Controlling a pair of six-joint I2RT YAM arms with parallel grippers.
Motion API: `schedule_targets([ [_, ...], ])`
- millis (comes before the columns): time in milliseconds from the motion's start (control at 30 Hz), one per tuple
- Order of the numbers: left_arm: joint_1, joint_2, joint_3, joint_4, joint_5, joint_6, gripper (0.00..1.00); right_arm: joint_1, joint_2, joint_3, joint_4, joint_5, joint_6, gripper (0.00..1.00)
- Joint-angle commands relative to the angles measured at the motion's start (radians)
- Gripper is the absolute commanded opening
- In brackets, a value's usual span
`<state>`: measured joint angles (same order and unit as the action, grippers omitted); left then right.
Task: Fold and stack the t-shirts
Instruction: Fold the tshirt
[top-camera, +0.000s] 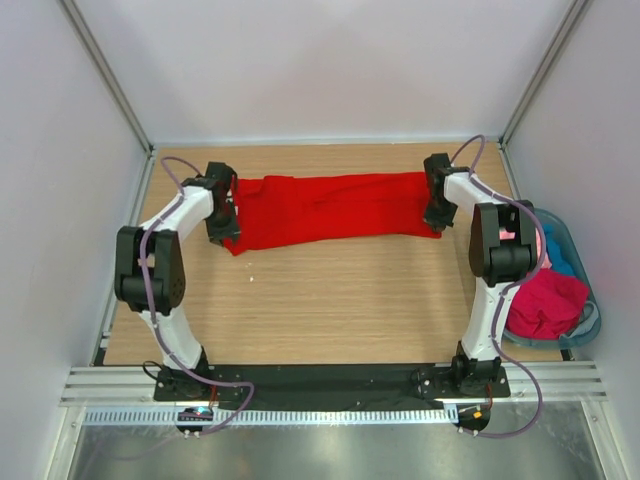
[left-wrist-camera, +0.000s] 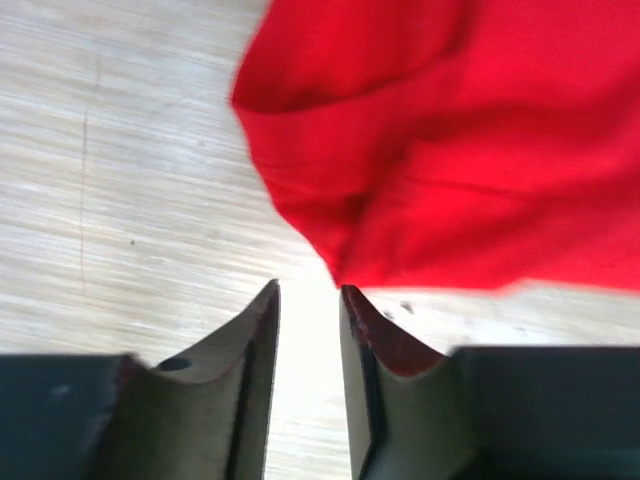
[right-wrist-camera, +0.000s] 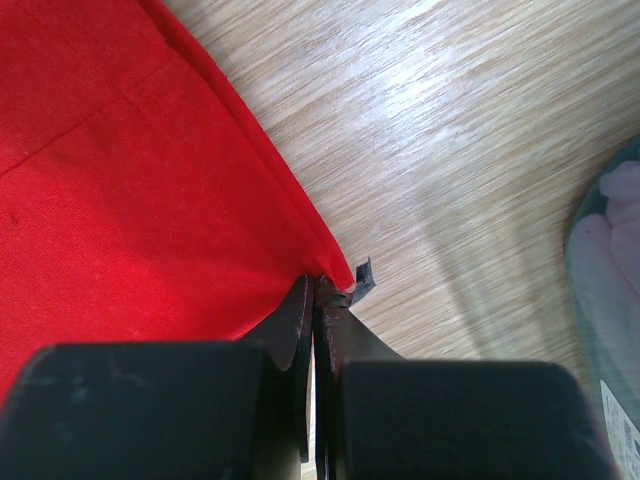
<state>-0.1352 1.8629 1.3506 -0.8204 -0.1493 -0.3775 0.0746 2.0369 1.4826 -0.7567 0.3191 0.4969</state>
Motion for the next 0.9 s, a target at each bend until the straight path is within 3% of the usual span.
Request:
schedule_targets([
  [0, 0.003, -0.133, -0.031, 0.061, 0.143, 0.012, 0.35, -0.004, -0.052, -0.007, 0.002, 0.017, -0.018, 0.01],
  [300, 0.005, -0.079, -0.091, 0.107, 0.200, 0.008, 0.44, -0.002, -0.052, -0.007, 0.000, 0.009, -0.023, 0.01],
  [567, 0.003, 0.019, -0.077, 0.141, 0.205, 0.015, 0.44, -0.004, -0.044, 0.008, -0.009, 0.005, -0.024, 0.01],
  [600, 0.003, 0.031, -0.064, 0.129, 0.191, 0.018, 0.42, -0.004, -0.044, 0.013, -0.010, 0.006, -0.024, 0.01],
  [633, 0.003, 0.041, -0.058, 0.122, 0.179, 0.020, 0.26, -0.004, -0.044, 0.015, -0.013, 0.006, -0.027, 0.01],
  [700, 0.005, 0.061, -0.034, 0.080, 0.108, 0.034, 0.04, -0.004, -0.043, 0.022, -0.018, 0.009, -0.032, 0.01],
  [867, 0.011, 0.067, 0.033, -0.011, -0.064, 0.083, 0.00, -0.004, -0.072, 0.030, -0.056, 0.060, -0.064, 0.01],
])
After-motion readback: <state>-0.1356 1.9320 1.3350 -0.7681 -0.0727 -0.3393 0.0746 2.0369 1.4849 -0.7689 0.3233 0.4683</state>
